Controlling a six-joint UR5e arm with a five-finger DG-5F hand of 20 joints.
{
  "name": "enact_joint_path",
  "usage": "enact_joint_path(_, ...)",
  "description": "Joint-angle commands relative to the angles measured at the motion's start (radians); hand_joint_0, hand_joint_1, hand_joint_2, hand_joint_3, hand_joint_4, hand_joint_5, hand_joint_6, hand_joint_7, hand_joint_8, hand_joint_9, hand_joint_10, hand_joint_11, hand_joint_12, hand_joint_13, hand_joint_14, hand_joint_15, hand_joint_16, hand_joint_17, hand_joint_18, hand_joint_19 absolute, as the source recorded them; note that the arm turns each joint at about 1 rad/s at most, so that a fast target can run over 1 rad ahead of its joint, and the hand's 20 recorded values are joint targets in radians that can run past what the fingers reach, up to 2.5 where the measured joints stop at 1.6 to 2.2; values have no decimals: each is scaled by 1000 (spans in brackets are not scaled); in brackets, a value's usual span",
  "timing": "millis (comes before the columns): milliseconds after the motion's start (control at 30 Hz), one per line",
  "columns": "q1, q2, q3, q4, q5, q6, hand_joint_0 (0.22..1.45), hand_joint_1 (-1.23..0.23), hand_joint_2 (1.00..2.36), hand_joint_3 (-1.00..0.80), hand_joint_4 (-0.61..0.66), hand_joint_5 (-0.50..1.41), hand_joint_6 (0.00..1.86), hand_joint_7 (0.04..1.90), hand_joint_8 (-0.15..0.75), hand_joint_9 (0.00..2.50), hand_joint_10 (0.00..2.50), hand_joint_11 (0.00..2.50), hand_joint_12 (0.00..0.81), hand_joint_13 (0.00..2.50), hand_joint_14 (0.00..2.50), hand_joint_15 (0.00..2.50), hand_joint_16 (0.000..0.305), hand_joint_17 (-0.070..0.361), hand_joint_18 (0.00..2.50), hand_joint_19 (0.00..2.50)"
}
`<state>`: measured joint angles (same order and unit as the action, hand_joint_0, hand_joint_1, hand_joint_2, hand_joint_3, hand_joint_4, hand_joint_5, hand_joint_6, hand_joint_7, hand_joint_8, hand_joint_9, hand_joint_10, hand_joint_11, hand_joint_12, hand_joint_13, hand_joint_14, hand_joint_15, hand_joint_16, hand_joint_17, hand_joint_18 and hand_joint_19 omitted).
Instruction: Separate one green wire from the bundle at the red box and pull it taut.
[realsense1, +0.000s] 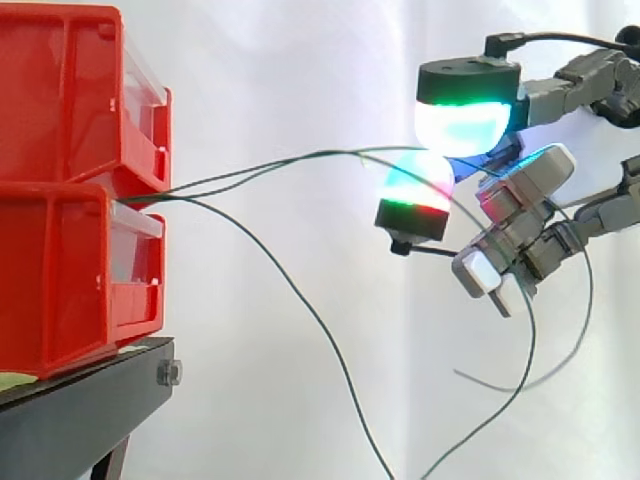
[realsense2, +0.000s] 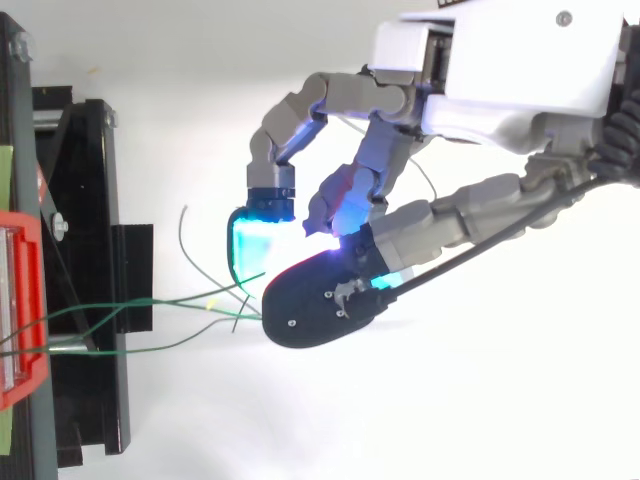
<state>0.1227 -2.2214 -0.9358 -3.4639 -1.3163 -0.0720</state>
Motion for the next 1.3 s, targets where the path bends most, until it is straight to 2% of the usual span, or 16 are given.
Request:
enact_joint_path(0,2,0,0,0,0,1,613,-765,1022,-160,-16,-147,961,943,278,1338,0,1549,341,919,26,703,48,109,749,595)
enact_joint_path(200,5,0,0,-3,0,1,618,-763,1023,-138,-22,-152,973,896,279,1324,0,1540,341,921,26,703,49,109,753,593)
enact_joint_path(300,5,0,0,-3,2,0,582,-713,1016,-300,79,-151,957,829,275,1325,3,1524,341,917,26,710,49,110,753,600)
enact_joint_path(400,6,-1,0,-1,2,0,553,-689,1006,-419,92,-147,950,819,281,1331,1,1524,347,920,26,705,50,113,752,604)
enact_joint_path(500,6,0,-1,0,2,0,544,-674,1004,-443,96,-145,945,826,286,1335,2,1525,348,919,26,700,50,113,751,603)
enact_joint_path(567,6,0,-1,0,2,0,543,-674,1005,-442,96,-145,942,836,285,1335,2,1520,348,919,26,700,50,113,751,604)
enact_joint_path(633,6,-1,0,-1,2,0,575,-669,1012,-358,88,-140,931,905,281,1338,4,1519,345,915,26,705,49,110,739,610)
enact_joint_path(800,6,0,-1,-3,2,1,574,-690,1018,-248,82,-133,937,935,280,1356,4,1530,344,918,27,708,49,110,742,611)
enact_joint_path(967,8,0,-1,-3,0,6,563,-688,1014,-181,79,-112,938,945,327,1396,0,1513,380,948,24,692,56,125,793,594)
enact_joint_path(1100,12,-1,-1,0,0,20,562,-686,1010,-160,61,-102,936,944,341,1413,0,1474,400,962,23,684,60,136,823,577)
enact_joint_path(1167,15,0,-1,0,2,28,565,-689,1006,-164,57,-99,936,929,352,1366,5,1378,408,964,21,680,62,140,829,571)
enact_joint_path(1267,22,-1,-1,-1,5,37,549,-660,1013,-246,89,-111,925,947,315,1319,13,1360,373,927,24,691,55,123,761,603)
